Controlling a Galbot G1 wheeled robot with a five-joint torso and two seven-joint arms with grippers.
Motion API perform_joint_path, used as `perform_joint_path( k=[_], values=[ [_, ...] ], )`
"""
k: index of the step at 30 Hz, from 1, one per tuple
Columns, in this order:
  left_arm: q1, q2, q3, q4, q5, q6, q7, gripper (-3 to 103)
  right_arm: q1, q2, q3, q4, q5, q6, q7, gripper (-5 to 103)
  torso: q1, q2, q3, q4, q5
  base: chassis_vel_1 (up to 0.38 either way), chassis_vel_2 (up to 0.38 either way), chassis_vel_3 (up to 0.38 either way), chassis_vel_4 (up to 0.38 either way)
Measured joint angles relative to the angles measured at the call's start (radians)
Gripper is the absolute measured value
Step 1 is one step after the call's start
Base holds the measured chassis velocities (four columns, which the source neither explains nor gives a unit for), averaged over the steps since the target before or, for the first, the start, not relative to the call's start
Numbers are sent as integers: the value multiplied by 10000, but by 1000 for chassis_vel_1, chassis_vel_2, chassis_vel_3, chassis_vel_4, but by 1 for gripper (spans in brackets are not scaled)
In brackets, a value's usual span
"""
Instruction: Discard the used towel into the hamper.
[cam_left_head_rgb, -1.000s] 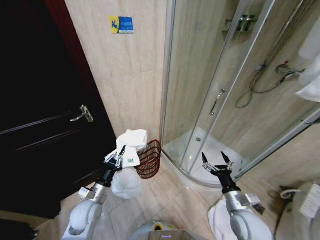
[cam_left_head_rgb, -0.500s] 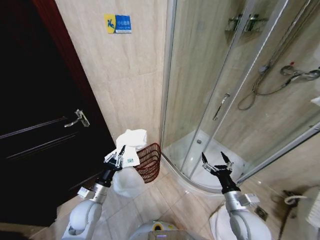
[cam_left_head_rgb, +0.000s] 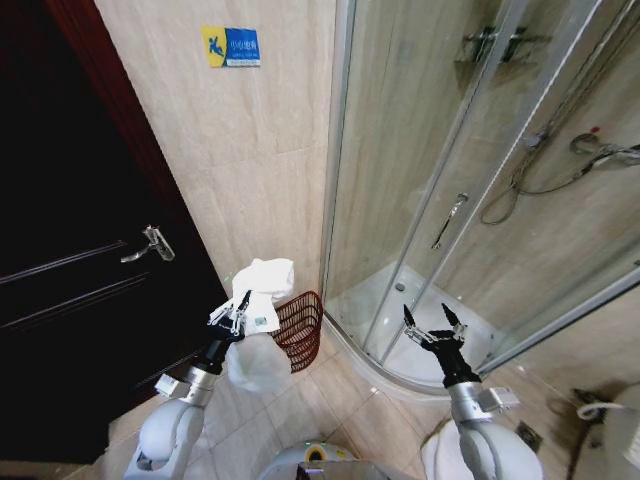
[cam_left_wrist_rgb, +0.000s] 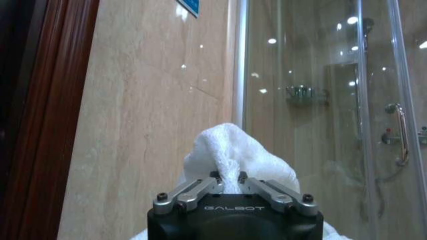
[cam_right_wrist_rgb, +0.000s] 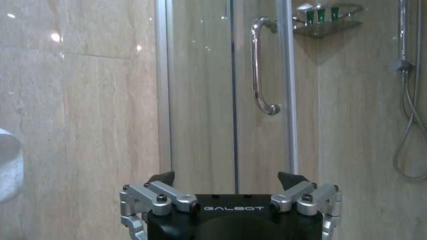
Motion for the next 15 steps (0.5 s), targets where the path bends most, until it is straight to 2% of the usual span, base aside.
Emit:
perform_joint_path(
  k=[15],
  values=[
    [0, 0, 0, 0, 0, 0, -1, 5, 0, 0, 0, 0, 0, 0, 1, 100, 0, 0, 0, 0, 0, 0, 0, 0, 0]
  ],
)
